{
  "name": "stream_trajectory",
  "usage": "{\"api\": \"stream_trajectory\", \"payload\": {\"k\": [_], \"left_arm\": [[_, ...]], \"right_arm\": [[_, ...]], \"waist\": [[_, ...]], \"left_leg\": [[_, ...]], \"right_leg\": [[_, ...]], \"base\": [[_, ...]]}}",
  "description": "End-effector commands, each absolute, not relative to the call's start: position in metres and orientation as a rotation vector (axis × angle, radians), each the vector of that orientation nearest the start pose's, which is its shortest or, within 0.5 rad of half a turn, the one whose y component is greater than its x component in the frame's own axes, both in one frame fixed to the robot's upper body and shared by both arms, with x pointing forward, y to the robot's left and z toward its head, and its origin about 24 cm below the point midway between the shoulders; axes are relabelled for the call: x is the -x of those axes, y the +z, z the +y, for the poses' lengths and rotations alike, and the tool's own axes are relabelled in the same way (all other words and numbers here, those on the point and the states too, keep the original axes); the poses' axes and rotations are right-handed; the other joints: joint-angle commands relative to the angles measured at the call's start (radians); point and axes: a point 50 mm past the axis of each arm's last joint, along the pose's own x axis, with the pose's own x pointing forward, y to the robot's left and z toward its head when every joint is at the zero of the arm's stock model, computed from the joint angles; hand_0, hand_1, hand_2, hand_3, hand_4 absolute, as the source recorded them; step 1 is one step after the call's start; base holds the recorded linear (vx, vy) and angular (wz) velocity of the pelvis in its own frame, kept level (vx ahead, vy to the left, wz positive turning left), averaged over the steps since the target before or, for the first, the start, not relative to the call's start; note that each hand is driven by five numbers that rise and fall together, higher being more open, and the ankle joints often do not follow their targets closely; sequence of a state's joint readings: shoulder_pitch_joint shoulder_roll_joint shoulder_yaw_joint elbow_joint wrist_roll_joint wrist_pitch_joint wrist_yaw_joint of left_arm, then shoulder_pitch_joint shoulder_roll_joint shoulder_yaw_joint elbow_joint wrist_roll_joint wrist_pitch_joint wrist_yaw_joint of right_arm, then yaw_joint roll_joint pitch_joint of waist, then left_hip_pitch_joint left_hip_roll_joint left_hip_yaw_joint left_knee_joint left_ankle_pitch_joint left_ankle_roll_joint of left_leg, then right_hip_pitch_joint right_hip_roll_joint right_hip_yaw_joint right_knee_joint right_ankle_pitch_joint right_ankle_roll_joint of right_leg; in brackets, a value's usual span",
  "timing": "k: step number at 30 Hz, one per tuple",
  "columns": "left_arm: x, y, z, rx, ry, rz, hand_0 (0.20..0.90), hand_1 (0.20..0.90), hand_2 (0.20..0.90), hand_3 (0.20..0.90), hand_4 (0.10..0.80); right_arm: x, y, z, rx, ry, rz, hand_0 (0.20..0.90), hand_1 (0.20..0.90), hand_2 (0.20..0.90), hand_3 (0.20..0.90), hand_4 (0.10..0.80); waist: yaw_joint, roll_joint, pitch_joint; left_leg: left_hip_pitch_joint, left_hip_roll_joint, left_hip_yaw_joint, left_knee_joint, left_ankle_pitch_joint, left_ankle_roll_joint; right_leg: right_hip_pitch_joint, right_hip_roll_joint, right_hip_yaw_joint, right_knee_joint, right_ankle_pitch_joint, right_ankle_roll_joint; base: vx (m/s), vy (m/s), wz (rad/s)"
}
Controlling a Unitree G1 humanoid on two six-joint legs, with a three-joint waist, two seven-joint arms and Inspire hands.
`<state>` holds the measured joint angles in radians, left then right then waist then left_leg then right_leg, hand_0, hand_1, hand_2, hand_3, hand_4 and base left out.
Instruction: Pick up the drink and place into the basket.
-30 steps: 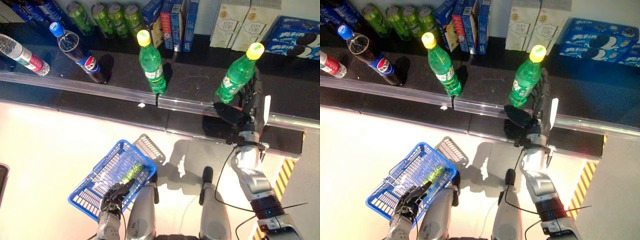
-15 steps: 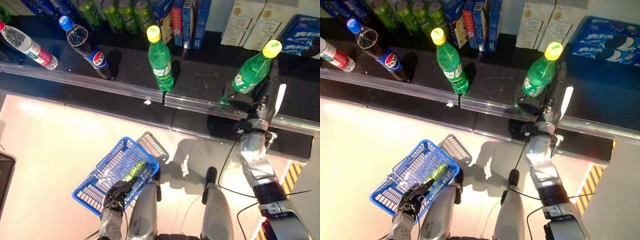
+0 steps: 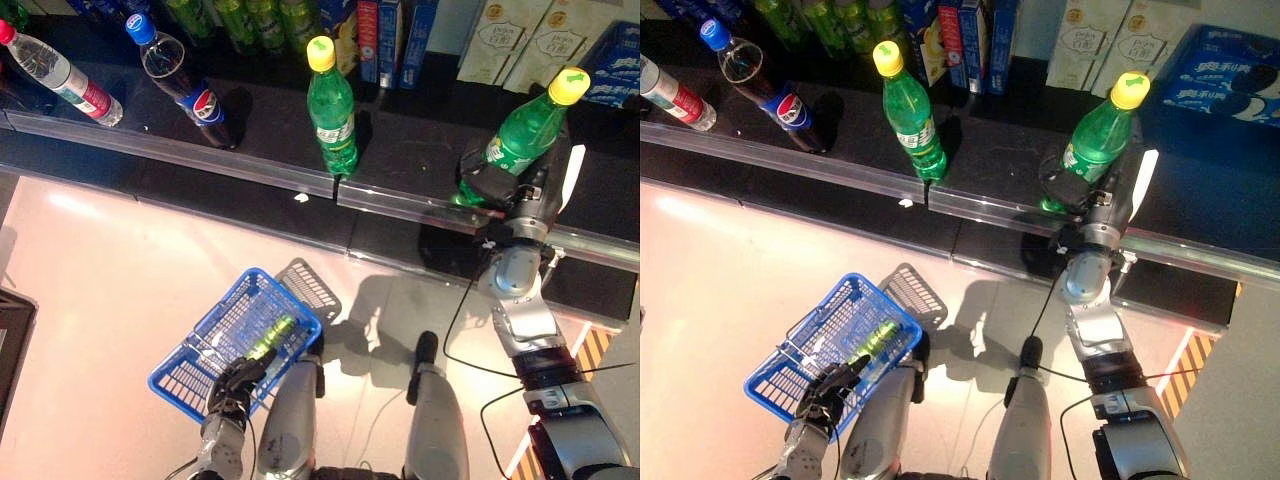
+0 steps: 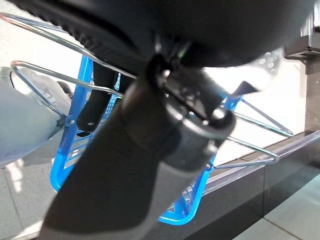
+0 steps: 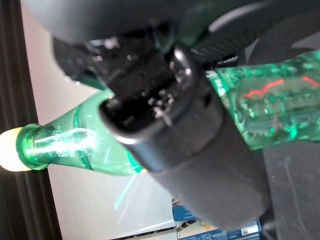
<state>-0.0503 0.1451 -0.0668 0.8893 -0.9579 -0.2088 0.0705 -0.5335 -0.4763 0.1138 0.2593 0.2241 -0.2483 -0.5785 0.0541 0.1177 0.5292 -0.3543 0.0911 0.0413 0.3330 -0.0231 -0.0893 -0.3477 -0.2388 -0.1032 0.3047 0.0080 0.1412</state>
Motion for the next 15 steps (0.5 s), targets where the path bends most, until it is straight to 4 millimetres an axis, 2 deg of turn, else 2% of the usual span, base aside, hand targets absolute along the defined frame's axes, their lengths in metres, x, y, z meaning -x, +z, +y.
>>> {"api": "stream_trajectory", "payload": {"k": [1, 11, 15], "left_arm": [[-0.152, -0.124, 0.225, 0.584, 0.549, 0.642, 0.3, 0.3, 0.3, 0.2, 0.1], [-0.162, -0.113, 0.23, 0.593, 0.554, 0.53, 0.3, 0.3, 0.3, 0.2, 0.1], [-0.169, -0.104, 0.232, 0.563, 0.521, 0.472, 0.3, 0.3, 0.3, 0.2, 0.1]], "right_arm": [[-0.318, 0.253, -0.224, 0.092, -0.422, -0.867, 0.3, 0.3, 0.3, 0.2, 0.1], [-0.315, 0.247, -0.228, 0.07, -0.413, -0.856, 0.3, 0.3, 0.3, 0.2, 0.1], [-0.308, 0.248, -0.221, 0.053, -0.345, -0.897, 0.3, 0.3, 0.3, 0.2, 0.1]], "waist": [[-0.003, -0.014, -0.009], [-0.006, -0.018, -0.009], [-0.011, -0.018, -0.018]], "left_leg": [[-0.038, -0.019, -0.067, 0.093, 0.099, 0.02], [-0.028, -0.014, -0.061, 0.138, 0.093, 0.02], [-0.024, -0.014, -0.058, 0.153, 0.095, 0.019]], "right_leg": [[0.053, 0.04, 0.015, 0.017, -0.032, -0.115], [0.073, 0.044, 0.01, 0.066, -0.063, -0.13], [0.082, 0.046, 0.013, 0.08, -0.074, -0.136]], "base": [[-0.039, 0.015, 0.01], [-0.031, 0.009, 0.02], [-0.005, 0.008, 0.02]]}}
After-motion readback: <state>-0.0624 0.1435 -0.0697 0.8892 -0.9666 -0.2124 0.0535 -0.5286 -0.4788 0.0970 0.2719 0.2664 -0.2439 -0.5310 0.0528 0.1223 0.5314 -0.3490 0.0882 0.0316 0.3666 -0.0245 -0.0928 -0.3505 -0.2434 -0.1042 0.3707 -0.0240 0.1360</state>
